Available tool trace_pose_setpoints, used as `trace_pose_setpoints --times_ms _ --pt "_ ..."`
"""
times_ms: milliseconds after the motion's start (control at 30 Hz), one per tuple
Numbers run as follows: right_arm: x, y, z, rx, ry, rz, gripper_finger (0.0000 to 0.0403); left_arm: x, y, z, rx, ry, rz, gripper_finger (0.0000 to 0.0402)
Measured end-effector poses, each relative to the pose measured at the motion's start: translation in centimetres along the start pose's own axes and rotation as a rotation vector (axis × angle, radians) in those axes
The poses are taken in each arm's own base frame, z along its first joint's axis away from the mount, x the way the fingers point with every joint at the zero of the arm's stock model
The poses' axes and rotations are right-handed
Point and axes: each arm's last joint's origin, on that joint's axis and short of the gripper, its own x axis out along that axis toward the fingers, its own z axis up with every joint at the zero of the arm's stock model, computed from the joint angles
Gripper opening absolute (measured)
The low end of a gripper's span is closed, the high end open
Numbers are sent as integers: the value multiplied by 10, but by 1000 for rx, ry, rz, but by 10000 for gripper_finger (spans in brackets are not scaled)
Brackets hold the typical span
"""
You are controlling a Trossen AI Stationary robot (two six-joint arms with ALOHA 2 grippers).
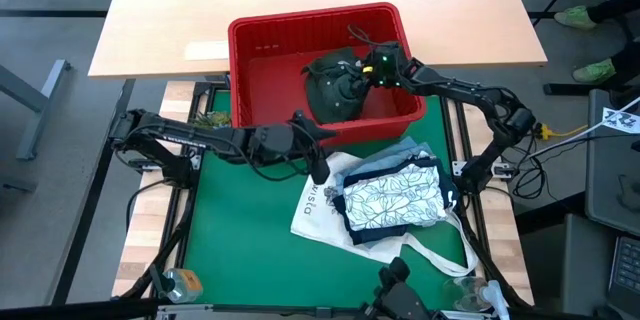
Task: Fold laundry
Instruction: Fold the patterned white shirt
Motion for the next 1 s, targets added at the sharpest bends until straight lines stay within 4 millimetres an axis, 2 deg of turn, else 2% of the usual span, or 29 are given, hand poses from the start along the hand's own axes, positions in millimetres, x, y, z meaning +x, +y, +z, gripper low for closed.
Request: trace_pose_setpoints --times_ms 467,1000 --pt "1 -2 1 -69 -8 -56 271 0 0 0 0 0 -1 151" --pt "44 -12 -22 -62 26 -111 270 1 2 0 -28 -1 4 151"
